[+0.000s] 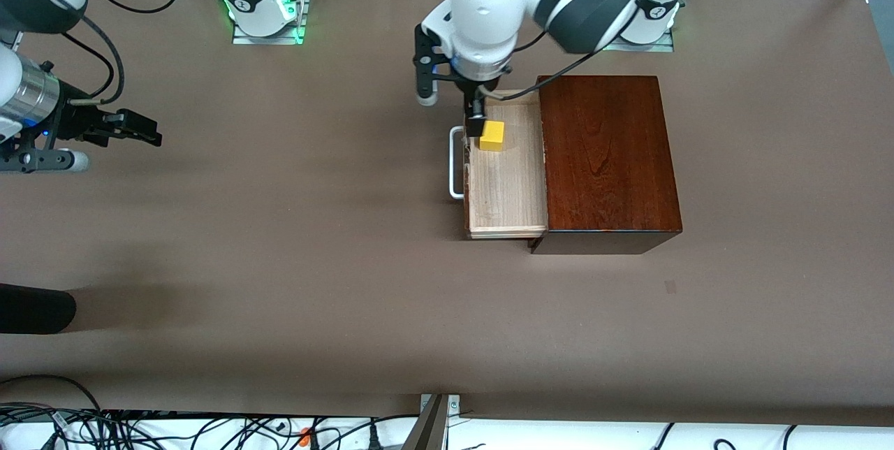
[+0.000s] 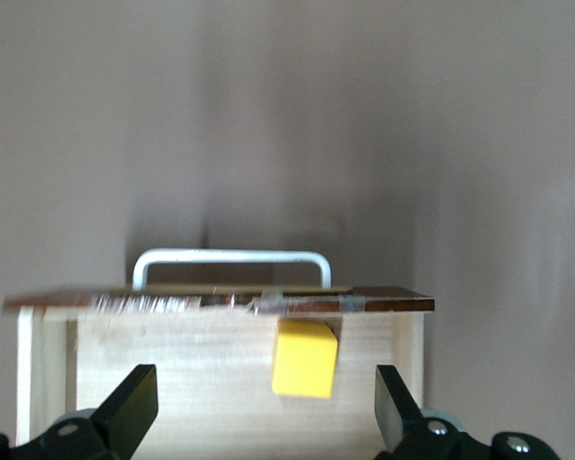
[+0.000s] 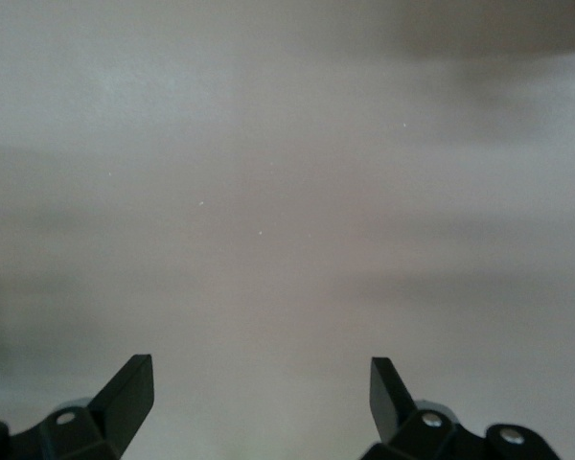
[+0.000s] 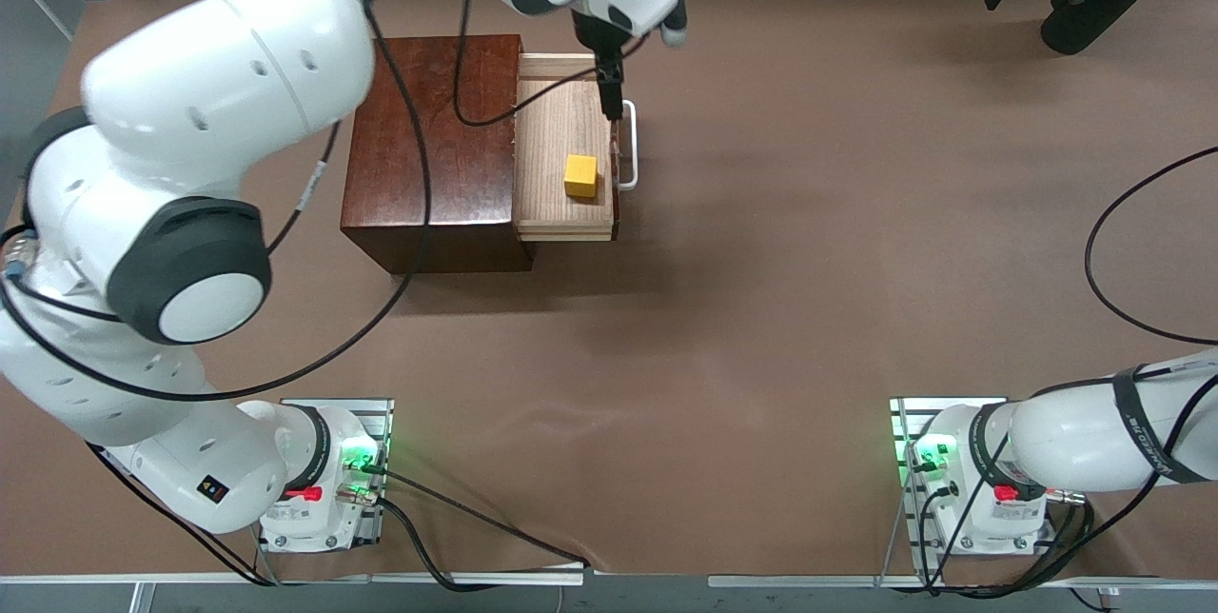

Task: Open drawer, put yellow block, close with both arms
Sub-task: 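Withdraw the right gripper while the left gripper moves toward the drawer, then push the drawer front into the box with the left gripper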

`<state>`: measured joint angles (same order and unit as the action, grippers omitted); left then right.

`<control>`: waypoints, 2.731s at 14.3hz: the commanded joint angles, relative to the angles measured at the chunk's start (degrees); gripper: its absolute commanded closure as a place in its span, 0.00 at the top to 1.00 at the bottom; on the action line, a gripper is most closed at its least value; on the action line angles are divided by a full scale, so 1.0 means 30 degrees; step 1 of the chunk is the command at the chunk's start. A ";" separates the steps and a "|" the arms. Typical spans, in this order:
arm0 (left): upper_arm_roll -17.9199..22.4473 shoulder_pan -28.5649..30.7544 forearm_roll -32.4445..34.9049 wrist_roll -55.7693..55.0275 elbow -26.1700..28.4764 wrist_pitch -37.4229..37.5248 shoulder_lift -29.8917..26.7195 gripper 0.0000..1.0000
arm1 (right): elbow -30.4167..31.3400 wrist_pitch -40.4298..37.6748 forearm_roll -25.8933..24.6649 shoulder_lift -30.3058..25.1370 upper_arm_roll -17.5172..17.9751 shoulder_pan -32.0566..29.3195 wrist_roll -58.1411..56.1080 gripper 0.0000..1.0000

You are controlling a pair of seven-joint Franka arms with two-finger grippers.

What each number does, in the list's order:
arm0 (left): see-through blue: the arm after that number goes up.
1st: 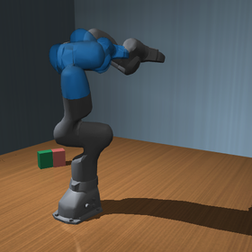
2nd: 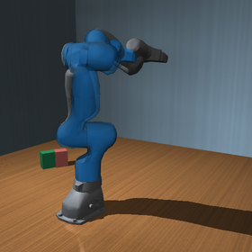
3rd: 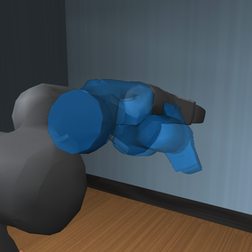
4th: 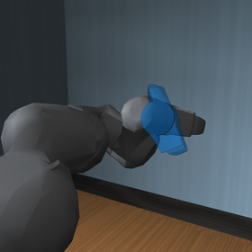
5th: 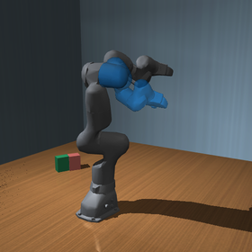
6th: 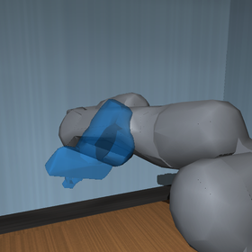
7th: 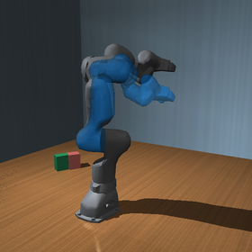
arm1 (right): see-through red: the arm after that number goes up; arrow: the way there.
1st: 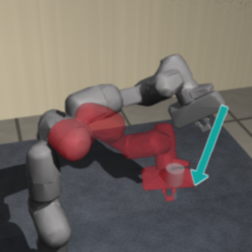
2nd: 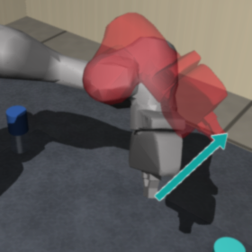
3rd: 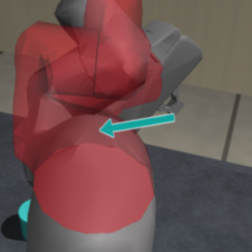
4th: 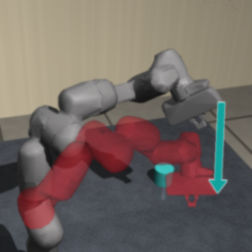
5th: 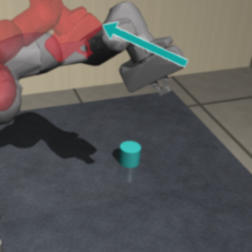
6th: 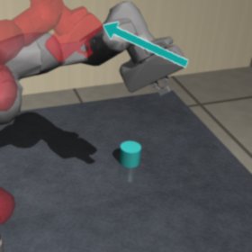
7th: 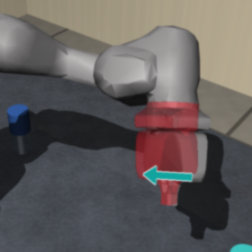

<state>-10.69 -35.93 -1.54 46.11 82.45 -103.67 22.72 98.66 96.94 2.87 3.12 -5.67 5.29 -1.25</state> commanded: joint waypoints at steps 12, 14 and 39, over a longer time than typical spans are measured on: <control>0.0515 -0.2291 0.4055 0.1184 -0.2259 -0.1450 0.5435 1.00 | 0.0191 -0.0967 -0.2185 -0.1713 0.2097 -0.2203 -0.0344 1.00; 0.0515 -0.2291 0.4962 0.0540 -0.2230 -0.1305 0.5407 1.00 | 0.0190 -0.0822 -0.2099 -0.1713 0.2097 -0.2203 -0.0345 1.00; 0.1921 -0.0477 0.6373 -0.2129 -0.1966 0.4116 0.4850 1.00 | 0.0161 -0.0938 -0.0576 -0.1654 0.1862 -0.2233 -0.0140 1.00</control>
<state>-6.24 -39.05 14.90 38.70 76.46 -93.08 38.17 100.41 95.25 -0.04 -2.18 -0.37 -0.66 -1.84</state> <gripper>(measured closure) 0.000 0.000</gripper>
